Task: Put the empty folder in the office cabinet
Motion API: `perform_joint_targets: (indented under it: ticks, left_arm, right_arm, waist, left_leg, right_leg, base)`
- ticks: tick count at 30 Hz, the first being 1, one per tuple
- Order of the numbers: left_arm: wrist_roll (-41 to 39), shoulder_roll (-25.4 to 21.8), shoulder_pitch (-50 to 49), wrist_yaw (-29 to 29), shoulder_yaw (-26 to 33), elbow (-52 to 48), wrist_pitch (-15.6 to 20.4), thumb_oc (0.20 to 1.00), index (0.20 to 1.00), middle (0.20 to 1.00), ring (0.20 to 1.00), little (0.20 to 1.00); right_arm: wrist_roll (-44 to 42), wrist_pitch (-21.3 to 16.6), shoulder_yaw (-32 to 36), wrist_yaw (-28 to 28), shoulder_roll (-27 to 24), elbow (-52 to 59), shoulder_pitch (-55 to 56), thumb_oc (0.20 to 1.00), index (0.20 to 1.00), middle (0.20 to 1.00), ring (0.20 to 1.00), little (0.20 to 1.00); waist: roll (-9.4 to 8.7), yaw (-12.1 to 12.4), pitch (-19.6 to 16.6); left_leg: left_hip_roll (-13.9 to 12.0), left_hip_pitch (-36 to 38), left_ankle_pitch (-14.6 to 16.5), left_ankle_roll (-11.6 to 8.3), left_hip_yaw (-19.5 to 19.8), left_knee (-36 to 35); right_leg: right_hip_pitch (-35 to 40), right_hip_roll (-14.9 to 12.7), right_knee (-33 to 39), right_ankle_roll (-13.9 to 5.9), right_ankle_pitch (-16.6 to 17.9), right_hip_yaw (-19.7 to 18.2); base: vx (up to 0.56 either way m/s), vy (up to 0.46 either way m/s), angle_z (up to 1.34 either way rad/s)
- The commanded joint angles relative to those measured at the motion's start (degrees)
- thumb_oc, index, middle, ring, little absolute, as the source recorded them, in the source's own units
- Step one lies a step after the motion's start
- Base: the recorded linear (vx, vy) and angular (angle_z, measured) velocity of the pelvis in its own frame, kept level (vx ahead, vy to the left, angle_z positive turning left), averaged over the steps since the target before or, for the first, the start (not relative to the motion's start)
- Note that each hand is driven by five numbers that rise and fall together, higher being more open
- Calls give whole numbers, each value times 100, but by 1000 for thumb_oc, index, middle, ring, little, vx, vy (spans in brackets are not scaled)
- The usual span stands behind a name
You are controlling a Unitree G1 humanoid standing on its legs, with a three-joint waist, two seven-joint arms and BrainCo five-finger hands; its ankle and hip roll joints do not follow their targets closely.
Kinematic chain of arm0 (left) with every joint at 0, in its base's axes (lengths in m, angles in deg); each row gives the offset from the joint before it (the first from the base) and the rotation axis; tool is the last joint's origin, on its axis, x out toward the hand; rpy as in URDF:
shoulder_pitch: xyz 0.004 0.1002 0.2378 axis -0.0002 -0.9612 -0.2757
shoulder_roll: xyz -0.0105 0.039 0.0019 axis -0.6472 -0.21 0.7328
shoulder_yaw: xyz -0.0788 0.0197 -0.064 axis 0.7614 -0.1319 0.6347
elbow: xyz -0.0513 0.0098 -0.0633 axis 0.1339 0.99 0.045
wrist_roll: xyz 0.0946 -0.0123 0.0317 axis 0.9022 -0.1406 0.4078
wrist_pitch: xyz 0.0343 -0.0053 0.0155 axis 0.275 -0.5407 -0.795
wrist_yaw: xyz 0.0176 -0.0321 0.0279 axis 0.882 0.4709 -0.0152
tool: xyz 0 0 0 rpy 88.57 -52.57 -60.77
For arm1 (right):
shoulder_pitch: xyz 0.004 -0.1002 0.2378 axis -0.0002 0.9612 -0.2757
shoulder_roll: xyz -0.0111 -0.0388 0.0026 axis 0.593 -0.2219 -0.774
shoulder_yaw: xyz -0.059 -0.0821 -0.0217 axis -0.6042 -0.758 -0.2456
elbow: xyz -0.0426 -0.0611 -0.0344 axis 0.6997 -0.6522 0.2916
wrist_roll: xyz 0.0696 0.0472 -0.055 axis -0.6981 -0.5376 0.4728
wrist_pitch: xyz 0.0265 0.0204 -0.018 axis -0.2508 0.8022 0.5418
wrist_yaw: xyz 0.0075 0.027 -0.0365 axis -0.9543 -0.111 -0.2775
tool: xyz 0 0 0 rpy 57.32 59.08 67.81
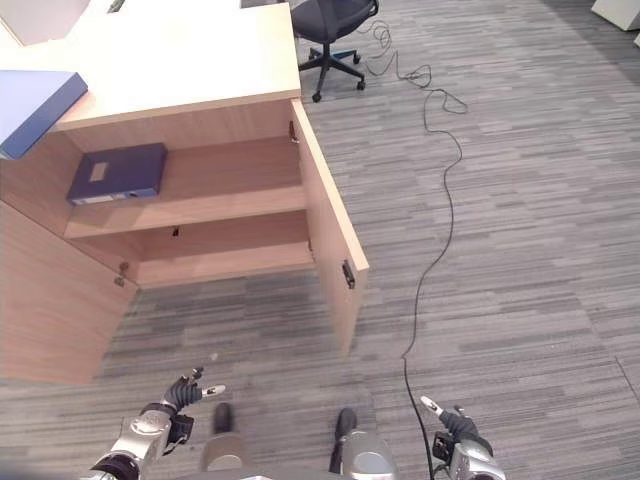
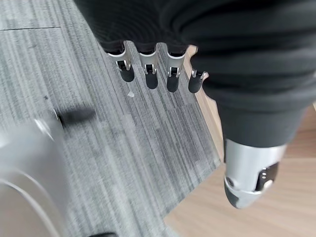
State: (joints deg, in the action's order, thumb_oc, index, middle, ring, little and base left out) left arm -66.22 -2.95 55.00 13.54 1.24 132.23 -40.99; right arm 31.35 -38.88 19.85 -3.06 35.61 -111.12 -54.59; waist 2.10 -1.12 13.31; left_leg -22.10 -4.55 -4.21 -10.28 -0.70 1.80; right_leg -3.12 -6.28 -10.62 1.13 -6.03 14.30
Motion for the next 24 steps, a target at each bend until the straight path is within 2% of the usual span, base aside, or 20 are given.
perform_joint_targets:
  ticks: [1, 3, 4, 6, 8, 9, 10, 11, 12, 14, 15, 16, 17, 18, 19, 20, 21, 22, 23, 24]
  left_arm:
    - [-115, -294, -7, -192, 66, -354, 267, 1000, 1000, 1000, 1000, 1000]
    - [-109, -269, -23, -165, 46, -280, 293, 1000, 1000, 1000, 1000, 1000]
    - [-78, -301, 18, -105, -31, -249, 305, 1000, 1000, 1000, 1000, 1000]
    - [-72, -315, 33, -91, -58, -243, 292, 1000, 1000, 1000, 1000, 1000]
    - [-36, -355, 66, -57, -146, -257, 311, 1000, 1000, 1000, 1000, 1000]
    - [-36, -360, 68, -57, -150, -257, 311, 1000, 1000, 1000, 1000, 1000]
    - [-21, -440, 121, -57, -189, -256, 316, 1000, 1000, 1000, 1000, 1000]
    - [-30, -514, 158, -70, -185, -256, 317, 1000, 1000, 1000, 1000, 1000]
    - [-38, -530, 160, -76, -175, -285, 306, 1000, 1000, 1000, 1000, 1000]
    - [-55, -646, 167, -108, -106, -288, 298, 1000, 1000, 1000, 1000, 1000]
    - [-12, -664, 157, -102, -102, -293, 274, 1000, 1000, 1000, 1000, 1000]
    - [-7, -663, 154, -96, -102, -272, 255, 1000, 1000, 1000, 1000, 1000]
    - [-6, -665, 161, -92, -62, -271, 256, 1000, 1000, 1000, 1000, 1000]
    - [3, -658, 166, -97, -19, -281, 237, 1000, 1000, 1000, 1000, 1000]
    - [-37, -628, 168, -105, 65, -309, 224, 1000, 1000, 1000, 1000, 1000]
    - [-54, -610, 186, -113, 90, -297, 208, 1000, 1000, 1000, 1000, 1000]
    - [-84, -609, 252, -158, 126, -238, 191, 1000, 1000, 1000, 1000, 1000]
    - [-84, -610, 255, -158, 127, -236, 192, 1000, 1000, 1000, 1000, 1000]
    - [-33, -538, 273, -171, 132, -196, 224, 1000, 1000, 1000, 1000, 1000]
    - [-16, -503, 269, -172, 115, -169, 241, 1000, 1000, 1000, 1000, 1000]
  right_arm:
    - [-135, -82, -60, -24, 53, -1, -101, 1000, 1000, 1000, 1000, 1000]
    - [-44, -37, -22, -46, 44, -55, -146, 1000, 1000, 1000, 1000, 1000]
    - [42, -21, 49, -73, 80, -72, -163, 1000, 1000, 1000, 1000, 1000]
    - [32, -5, 102, -61, 121, -84, -140, 1000, 1000, 1000, 1000, 1000]
    - [-102, -5, 269, -55, 189, -106, -82, 1000, 1000, 1000, 1000, 1000]
    - [-102, -4, 273, -54, 194, -104, -79, 1000, 1000, 1000, 1000, 1000]
    - [-273, -31, 313, -36, 319, -55, -126, 1000, 1000, 1000, 1000, 1000]
    - [-332, -45, 277, -22, 392, -26, -198, 1000, 1000, 1000, 1000, 1000]
    - [-330, -38, 252, -19, 426, -26, -222, 1000, 1000, 1000, 1000, 1000]
    - [-243, -51, 68, -25, 508, 11, -336, 1000, 1000, 1000, 1000, 1000]
    - [-200, -37, 36, -32, 528, 10, -352, 1000, 1000, 1000, 1000, 1000]
    - [-227, -50, -17, -58, 566, 29, -362, 1000, 1000, 1000, 1000, 1000]
    - [-234, -65, -28, -64, 590, 33, -330, 1000, 1000, 1000, 1000, 1000]
    - [-267, -79, -71, -79, 616, 22, -292, 1000, 1000, 1000, 1000, 1000]
    - [-285, -108, -157, -99, 645, -30, -217, 1000, 1000, 1000, 1000, 1000]
    - [-279, -108, -205, -105, 646, -61, -200, 1000, 1000, 1000, 1000, 1000]
    - [-257, -102, -274, -111, 672, -141, -180, 1000, 1000, 1000, 1000, 1000]
    - [-257, -104, -274, -112, 673, -145, -183, 1000, 1000, 1000, 1000, 1000]
    - [-116, -71, -361, -118, 702, -186, -101, 1000, 1000, 1000, 1000, 1000]
    - [-53, -89, -425, -132, 704, -180, -65, 1000, 1000, 1000, 1000, 1000]
  waist:
    - [152, 163, 56]
    - [171, 171, -41]
    - [98, 233, -184]
    - [41, 211, -195]
    - [-109, 231, -249]
    - [-118, 230, -252]
    - [-251, 259, -268]
    - [-300, 302, -262]
    - [-308, 318, -262]
    - [-318, 426, -217]
    - [-284, 443, -215]
    - [-255, 367, -218]
    - [-215, 352, -223]
    - [-167, 334, -236]
    - [-115, 289, -213]
    - [-140, 250, -182]
    - [-220, 250, -124]
    - [-218, 234, -98]
    - [-302, 326, -124]
    - [-310, 298, -142]
  left_leg:
    - [-189, -224, -707, -131, 150, -480]
    - [-337, -279, -734, -251, -56, -469]
    - [-313, -382, -630, -392, -149, -266]
    - [-226, -423, -542, -378, -153, -136]
    - [0, -584, -293, -376, -210, 283]
    - [11, -603, -275, -369, -204, 313]
    - [219, -652, -28, -271, -255, 473]
    - [316, -657, 52, -187, -315, 473]
    - [379, -632, 100, -113, -358, 454]
    - [543, -440, 229, 58, -535, 373]
    - [620, -407, 243, 140, -552, 343]
    - [812, -284, 249, 256, -574, 211]
    - [948, -179, 251, 351, -564, 91]
    - [1129, -53, 252, 464, -547, -60]
    - [1375, 182, 265, 569, -491, -249]
    - [1488, 266, 269, 604, -442, -299]
    - [1691, 388, 338, 651, -395, -335]
    - [1691, 416, 345, 650, -379, -337]
    - [1815, 417, 370, 670, -339, -331]
    - [1856, 451, 365, 679, -284, -357]
  right_leg:
    - [17, -384, -797, -992, -845, -1041]
    - [132, -672, -838, -1191, -883, -1089]
    - [491, -1057, -420, -1517, -552, -1007]
    - [587, -1151, -270, -1566, -386, -966]
    - [805, -1464, 30, -1613, 297, -866]
    - [823, -1473, 67, -1613, 320, -855]
    - [777, -1759, 285, -1613, 1175, -866]
    - [688, -1882, 342, -1613, 1575, -817]
    - [620, -1920, 333, -1613, 1635, -791]
    - [463, -2017, 207, -1574, 2056, -434]
    - [432, -1952, 158, -1540, 1888, -331]
    - [295, -1680, -51, -1423, 1683, -474]
    - [241, -1410, -160, -1392, 1350, -622]
    - [185, -970, -245, -1285, 877, -726]
    - [137, -311, -223, -1142, 212, -856]
    - [103, -36, -66, -1071, 137, -954]
    - [-24, 230, 273, -998, 179, -873]
    - [17, 230, 287, -999, 175, -857]
    - [204, 149, 641, -978, 241, -473]
    - [246, 200, 686, -959, 241, -582]
  base:
    - [378, 1145, 30]
    - [350, 976, 6]
    - [309, 843, -45]
    - [168, 389, -11]
    - [135, 270, 42]
    - [116, 357, 36]
    - [78, 375, 16]
    - [84, 459, -1]
    - [38, 346, -6]
    - [46, 346, -26]
    - [87, 438, -47]
    - [118, 470, -28]
    - [179, 570, 8]
    - [229, 585, 42]
    - [224, 484, 57]
    - [226, 363, 77]
    - [118, 145, 61]
    - [87, 84, 38]
    - [41, -1, 57]
    - [40, -1, 72]
